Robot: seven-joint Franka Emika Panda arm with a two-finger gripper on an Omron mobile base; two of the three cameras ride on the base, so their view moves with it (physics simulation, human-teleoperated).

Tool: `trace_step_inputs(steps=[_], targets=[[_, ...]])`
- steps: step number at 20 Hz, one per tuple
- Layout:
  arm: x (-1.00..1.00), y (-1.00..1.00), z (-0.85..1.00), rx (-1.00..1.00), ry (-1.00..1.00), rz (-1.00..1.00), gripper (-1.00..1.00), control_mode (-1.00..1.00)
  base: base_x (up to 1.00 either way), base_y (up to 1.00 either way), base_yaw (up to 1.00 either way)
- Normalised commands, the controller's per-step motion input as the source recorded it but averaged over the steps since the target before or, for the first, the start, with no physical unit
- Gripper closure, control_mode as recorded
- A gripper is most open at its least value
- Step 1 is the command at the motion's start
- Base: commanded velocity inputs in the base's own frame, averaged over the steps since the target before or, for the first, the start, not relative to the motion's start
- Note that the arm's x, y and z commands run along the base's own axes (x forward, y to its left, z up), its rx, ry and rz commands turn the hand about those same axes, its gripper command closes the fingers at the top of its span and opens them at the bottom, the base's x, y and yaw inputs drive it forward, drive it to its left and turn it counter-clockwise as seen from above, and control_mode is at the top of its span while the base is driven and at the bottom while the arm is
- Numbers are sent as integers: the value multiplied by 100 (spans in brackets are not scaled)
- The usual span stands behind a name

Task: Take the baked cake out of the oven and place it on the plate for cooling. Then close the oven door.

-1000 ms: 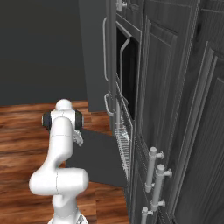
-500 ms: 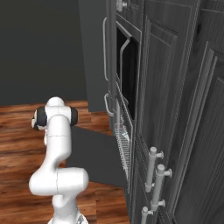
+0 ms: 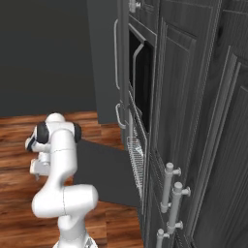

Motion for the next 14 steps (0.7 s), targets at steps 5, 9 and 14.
trace_step_inputs(steps=[5,9,14], targets=[[25,41,-100,-41,-46,-7,-100,-100,0,0,0],[11,19,-85,-38,-57,6,-100,-100,0,0,0],[61,-3,-65,-30,-17,2,-100,-100,0,0,0]])
